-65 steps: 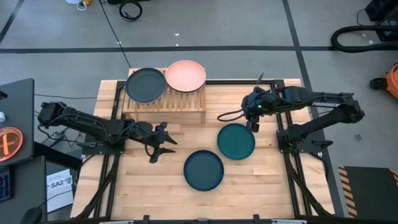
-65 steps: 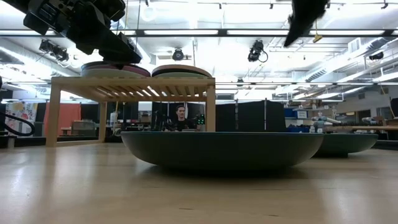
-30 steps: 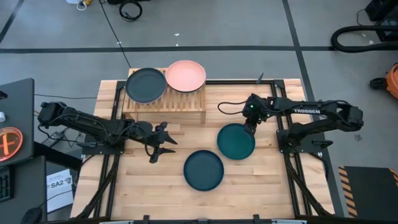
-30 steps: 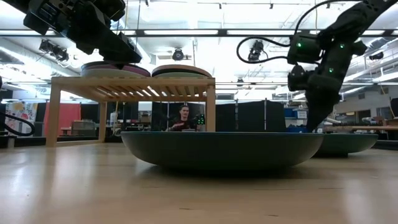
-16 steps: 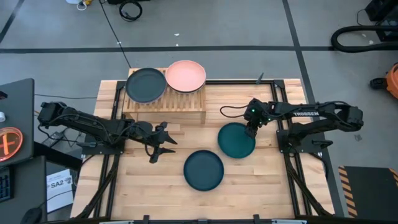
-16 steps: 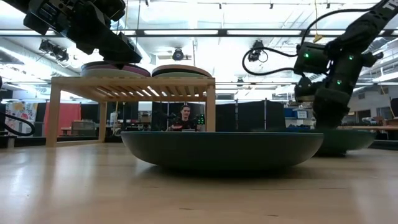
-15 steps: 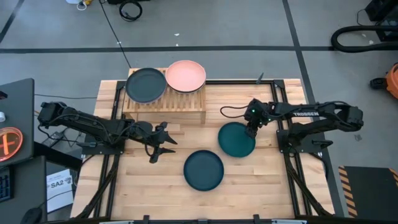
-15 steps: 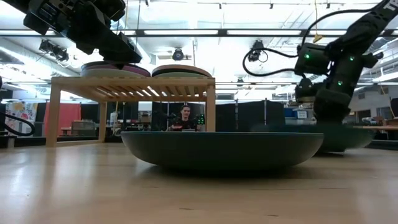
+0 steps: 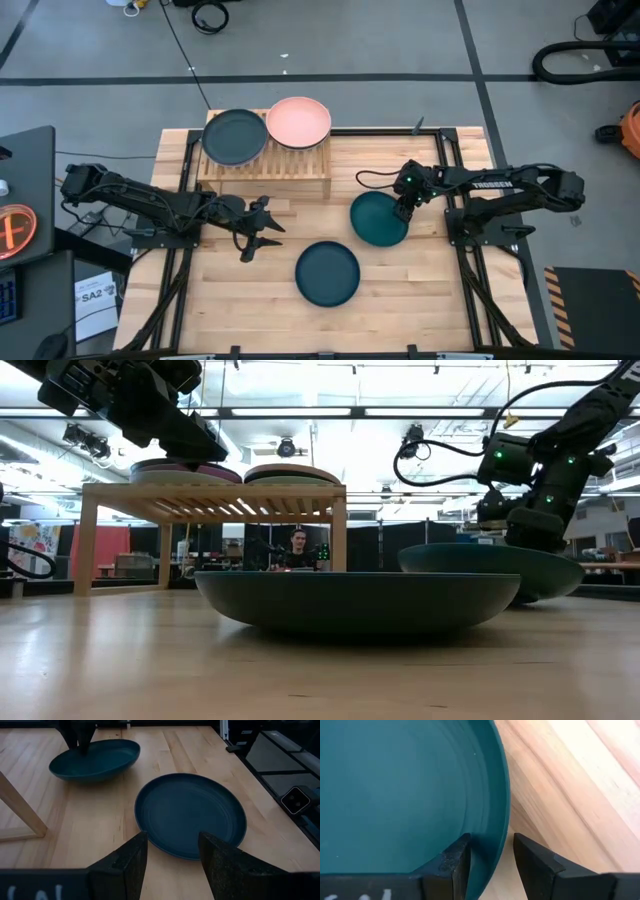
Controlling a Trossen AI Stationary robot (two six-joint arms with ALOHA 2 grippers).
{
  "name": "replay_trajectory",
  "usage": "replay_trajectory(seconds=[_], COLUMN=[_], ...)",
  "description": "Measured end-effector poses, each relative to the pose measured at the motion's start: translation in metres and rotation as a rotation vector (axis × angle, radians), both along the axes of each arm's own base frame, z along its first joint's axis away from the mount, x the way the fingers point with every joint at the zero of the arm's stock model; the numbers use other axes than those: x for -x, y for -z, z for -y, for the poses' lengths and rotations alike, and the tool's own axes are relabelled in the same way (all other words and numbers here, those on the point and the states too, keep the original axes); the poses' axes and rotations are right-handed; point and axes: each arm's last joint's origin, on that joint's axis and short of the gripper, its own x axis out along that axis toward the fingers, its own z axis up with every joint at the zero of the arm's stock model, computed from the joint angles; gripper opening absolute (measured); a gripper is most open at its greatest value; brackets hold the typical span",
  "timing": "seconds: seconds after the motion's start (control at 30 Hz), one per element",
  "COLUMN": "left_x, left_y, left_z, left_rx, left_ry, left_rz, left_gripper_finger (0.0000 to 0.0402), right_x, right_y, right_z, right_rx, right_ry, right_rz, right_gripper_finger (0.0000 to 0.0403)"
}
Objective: Place and stack plates onto a shelf
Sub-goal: Stack the dark green plate on the top of the black plate on the shelf
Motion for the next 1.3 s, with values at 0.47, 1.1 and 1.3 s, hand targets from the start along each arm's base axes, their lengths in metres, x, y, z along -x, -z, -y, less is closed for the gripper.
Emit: replay_trajectory(seconds=[0.47,1.1,1.3], left_x=[0.0001,0.0001,0.0001], left_y=[0.0003,0.0003,0.0003], left_z=[0.0000,-0.0001,-0.0001], left_rx=[0.000,0.000,0.000], left_ry=[0.000,-0.001,-0.001], left_rz=[-0.001,-0.001,-0.001], left_gripper_finger=[0.0183,0.0183,0.0183], right_x=[-0.0004,-0.0067,-0.0076], right_y=[0.0001,-0.0035,-0.0040], right_z=[-0.0003,0.0015,0.0014], right_rx=[-0.013,-0.012,-0.020], right_ry=[0.000,-0.022,-0.030], right_rz=[0.008,0.093,0.109], right_gripper_finger=[0.0121,0.0017,0.0013])
